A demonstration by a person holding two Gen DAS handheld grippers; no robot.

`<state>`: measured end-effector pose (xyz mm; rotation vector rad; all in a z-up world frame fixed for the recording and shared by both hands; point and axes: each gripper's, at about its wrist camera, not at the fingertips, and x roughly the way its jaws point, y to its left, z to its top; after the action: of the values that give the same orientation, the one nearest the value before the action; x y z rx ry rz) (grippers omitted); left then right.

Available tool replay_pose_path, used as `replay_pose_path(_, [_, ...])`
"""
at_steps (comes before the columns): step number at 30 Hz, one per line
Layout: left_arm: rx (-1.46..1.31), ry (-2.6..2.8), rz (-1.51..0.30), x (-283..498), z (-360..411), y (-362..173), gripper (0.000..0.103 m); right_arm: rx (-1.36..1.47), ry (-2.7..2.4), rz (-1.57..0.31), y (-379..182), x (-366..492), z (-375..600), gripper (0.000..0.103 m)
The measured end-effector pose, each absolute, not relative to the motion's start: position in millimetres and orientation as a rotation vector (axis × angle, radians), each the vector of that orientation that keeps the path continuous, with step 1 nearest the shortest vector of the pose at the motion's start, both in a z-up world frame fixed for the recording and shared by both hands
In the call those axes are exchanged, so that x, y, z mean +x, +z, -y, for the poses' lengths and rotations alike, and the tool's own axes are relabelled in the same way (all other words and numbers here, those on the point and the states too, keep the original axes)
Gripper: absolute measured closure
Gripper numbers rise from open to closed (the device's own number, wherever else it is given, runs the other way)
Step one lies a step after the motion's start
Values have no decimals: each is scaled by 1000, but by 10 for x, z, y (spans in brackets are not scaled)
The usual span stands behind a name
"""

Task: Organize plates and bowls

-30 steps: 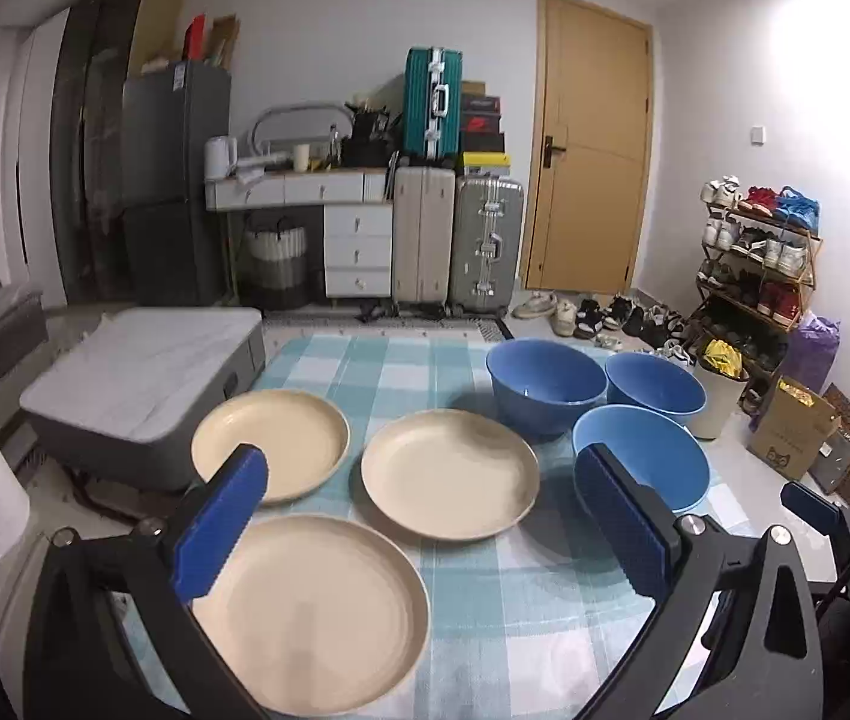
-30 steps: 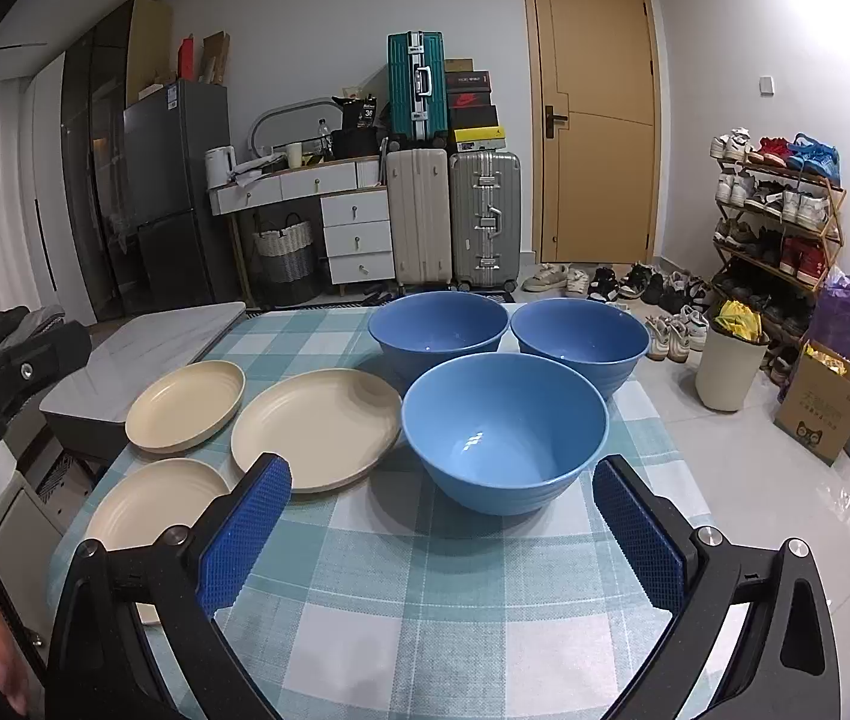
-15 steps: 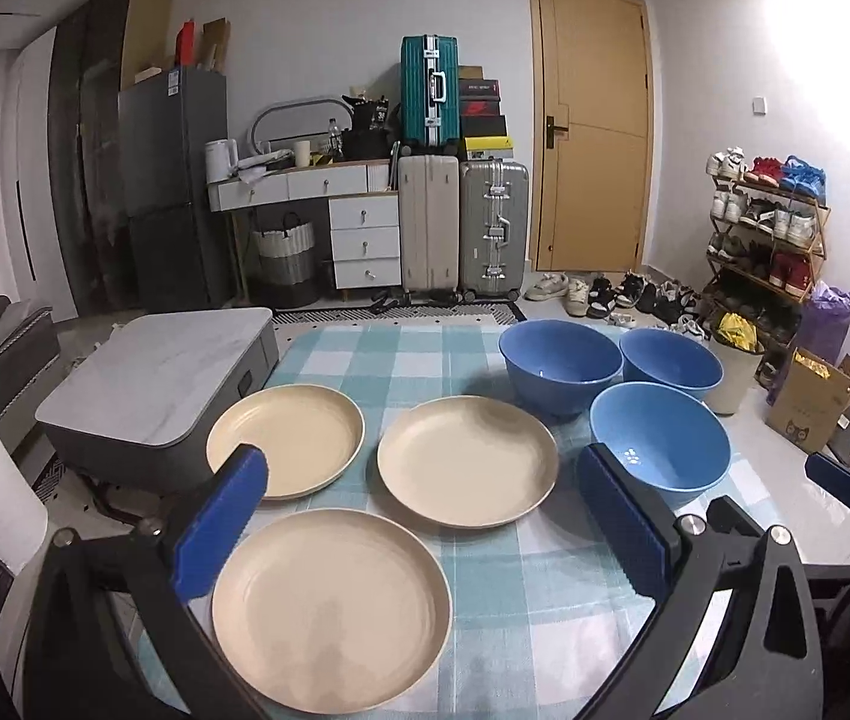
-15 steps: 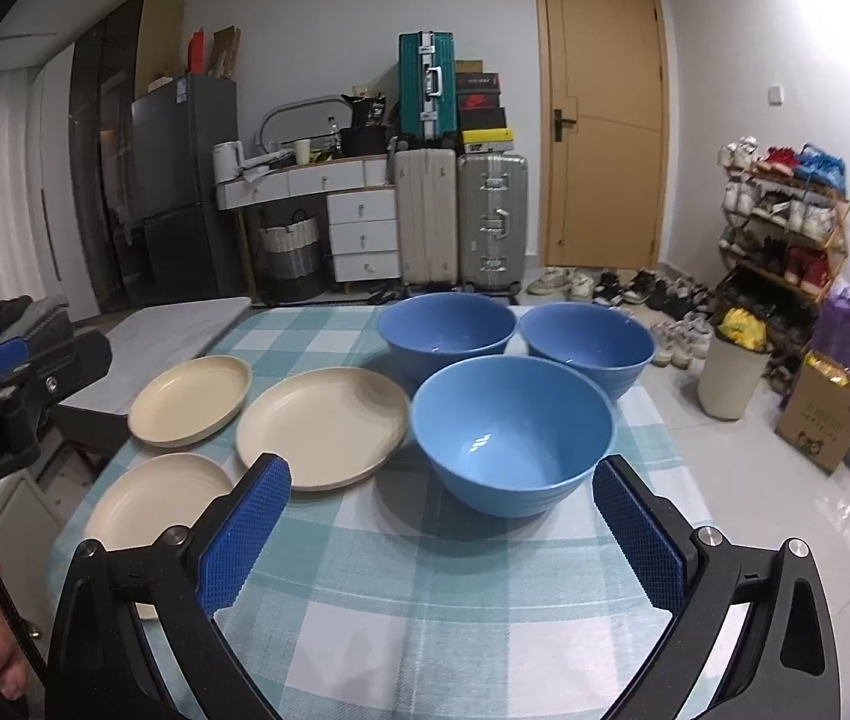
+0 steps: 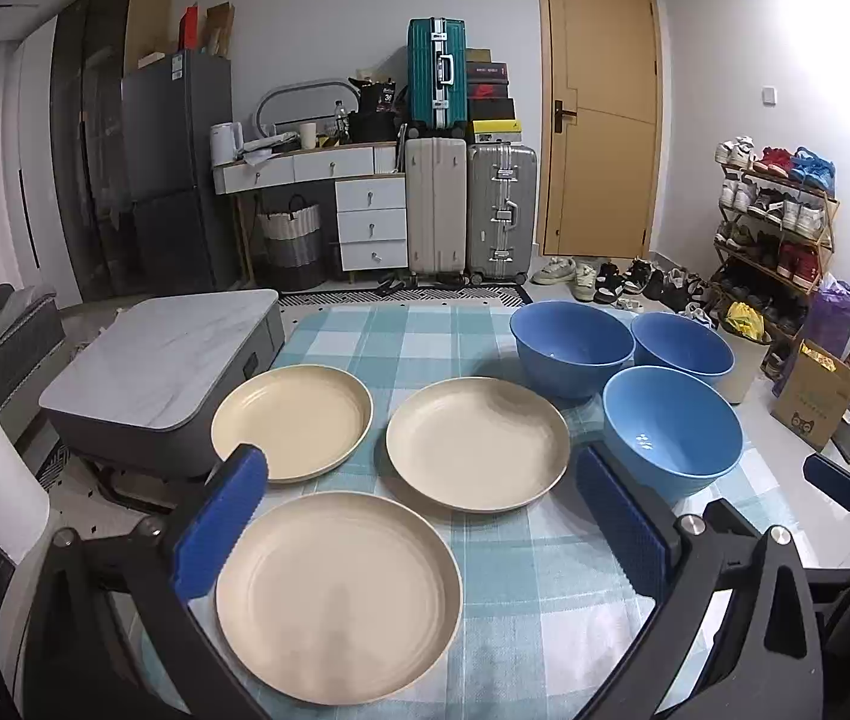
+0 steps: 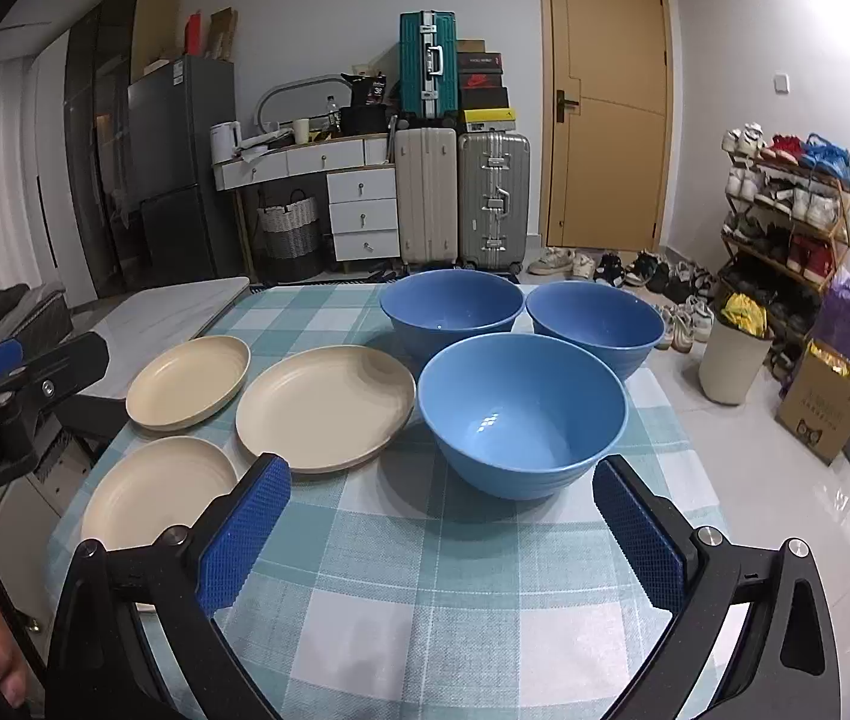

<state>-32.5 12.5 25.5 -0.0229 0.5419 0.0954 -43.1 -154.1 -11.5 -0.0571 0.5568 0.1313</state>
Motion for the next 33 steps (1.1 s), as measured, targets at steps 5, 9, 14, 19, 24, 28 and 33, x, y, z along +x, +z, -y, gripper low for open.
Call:
replay_pose_path(5, [-28,101,-538,-333,-154,252,0,-48,138,-540,-104,-468,1540,0])
replay_pose_path(9, [-28,100,-542,-331,-164,251,0,-50,124,-525,-88,-496,1556,0])
replay_pose_path(14, [-32,103,-551,-330,-198,239,0,-43,122,-530,-85,-497,1576,0])
replay_pose_path(19, [-33,135,-555,-330,-246,234,0,-45,124,-533,-80,-503,1583,0])
replay_pose_path(24, [-46,140,-563,-321,-309,233,0,-41,109,-528,-53,-489,1599,0])
replay_pose_path(28, [-48,137,-565,-316,-332,242,0,-34,120,-533,0,-481,1595,0])
replay_pose_path(33, [-50,152,-569,-295,-418,277,0,-20,217,-496,235,-498,1476,0])
